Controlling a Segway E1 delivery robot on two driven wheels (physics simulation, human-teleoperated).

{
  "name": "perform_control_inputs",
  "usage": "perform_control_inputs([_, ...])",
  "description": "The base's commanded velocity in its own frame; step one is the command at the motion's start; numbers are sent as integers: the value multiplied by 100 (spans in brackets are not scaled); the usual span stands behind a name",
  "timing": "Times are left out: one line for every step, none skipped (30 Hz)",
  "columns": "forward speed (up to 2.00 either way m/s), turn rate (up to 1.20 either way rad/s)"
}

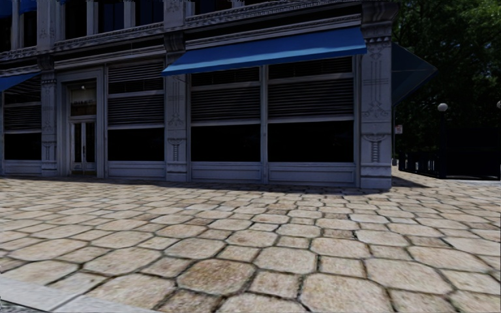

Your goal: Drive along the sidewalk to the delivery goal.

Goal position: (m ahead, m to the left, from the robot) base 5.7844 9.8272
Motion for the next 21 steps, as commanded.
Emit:
perform_control_inputs([148, 54])
perform_control_inputs([148, 54])
perform_control_inputs([147, 54])
perform_control_inputs([147, 54])
perform_control_inputs([147, 54])
perform_control_inputs([147, 54])
perform_control_inputs([146, 54])
perform_control_inputs([145, 54])
perform_control_inputs([145, 54])
perform_control_inputs([144, 54])
perform_control_inputs([144, 54])
perform_control_inputs([144, 54])
perform_control_inputs([144, 54])
perform_control_inputs([144, 54])
perform_control_inputs([144, 54])
perform_control_inputs([144, 54])
perform_control_inputs([144, 54])
perform_control_inputs([144, 54])
perform_control_inputs([143, 54])
perform_control_inputs([143, 54])
perform_control_inputs([143, 54])
